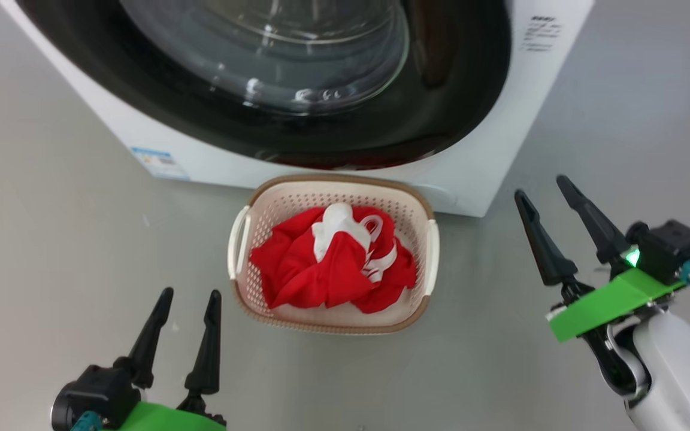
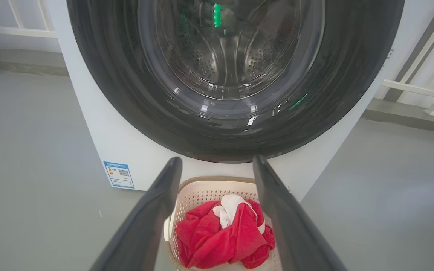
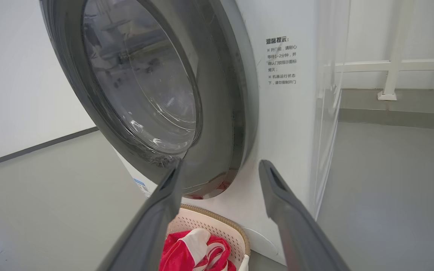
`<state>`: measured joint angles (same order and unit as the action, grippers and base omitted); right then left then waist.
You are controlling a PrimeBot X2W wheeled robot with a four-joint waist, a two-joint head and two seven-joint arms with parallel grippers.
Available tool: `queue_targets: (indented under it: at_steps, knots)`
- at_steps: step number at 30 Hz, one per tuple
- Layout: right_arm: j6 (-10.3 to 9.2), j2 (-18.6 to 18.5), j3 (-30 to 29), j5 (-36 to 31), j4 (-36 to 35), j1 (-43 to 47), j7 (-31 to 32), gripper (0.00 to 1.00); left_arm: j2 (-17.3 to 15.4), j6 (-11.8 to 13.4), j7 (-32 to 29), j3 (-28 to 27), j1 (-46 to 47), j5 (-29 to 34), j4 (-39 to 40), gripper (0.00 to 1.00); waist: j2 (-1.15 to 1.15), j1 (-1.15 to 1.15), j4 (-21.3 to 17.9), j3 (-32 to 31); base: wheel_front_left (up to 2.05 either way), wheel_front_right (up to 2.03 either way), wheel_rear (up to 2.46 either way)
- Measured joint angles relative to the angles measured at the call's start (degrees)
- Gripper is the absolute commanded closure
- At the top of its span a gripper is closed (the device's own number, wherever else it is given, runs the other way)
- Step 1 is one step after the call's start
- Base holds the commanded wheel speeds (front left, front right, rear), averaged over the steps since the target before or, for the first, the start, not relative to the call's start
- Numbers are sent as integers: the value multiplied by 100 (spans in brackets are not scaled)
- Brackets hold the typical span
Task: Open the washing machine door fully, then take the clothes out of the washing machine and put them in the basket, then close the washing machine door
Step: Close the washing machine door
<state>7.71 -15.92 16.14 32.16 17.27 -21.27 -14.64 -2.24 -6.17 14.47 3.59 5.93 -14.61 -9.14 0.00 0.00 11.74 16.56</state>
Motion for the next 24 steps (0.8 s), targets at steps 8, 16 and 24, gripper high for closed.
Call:
queue_targets:
  at_steps: [8,16,24]
  knots:
    - [-1,80,-219,-48,16,626,0,0,-2,-91,0,-235,-275,107,-87,0,0,0,-380,-403,0,0,0]
    - [-1,48,-241,-51,13,1082,1,0,-2,-100,0,-412,-388,282,-160,0,0,0,-662,-727,0,0,0]
    - [-1,3,-292,-51,-15,1444,1,0,-5,-100,-1,-519,-610,358,-181,0,0,0,-908,-995,0,0,0]
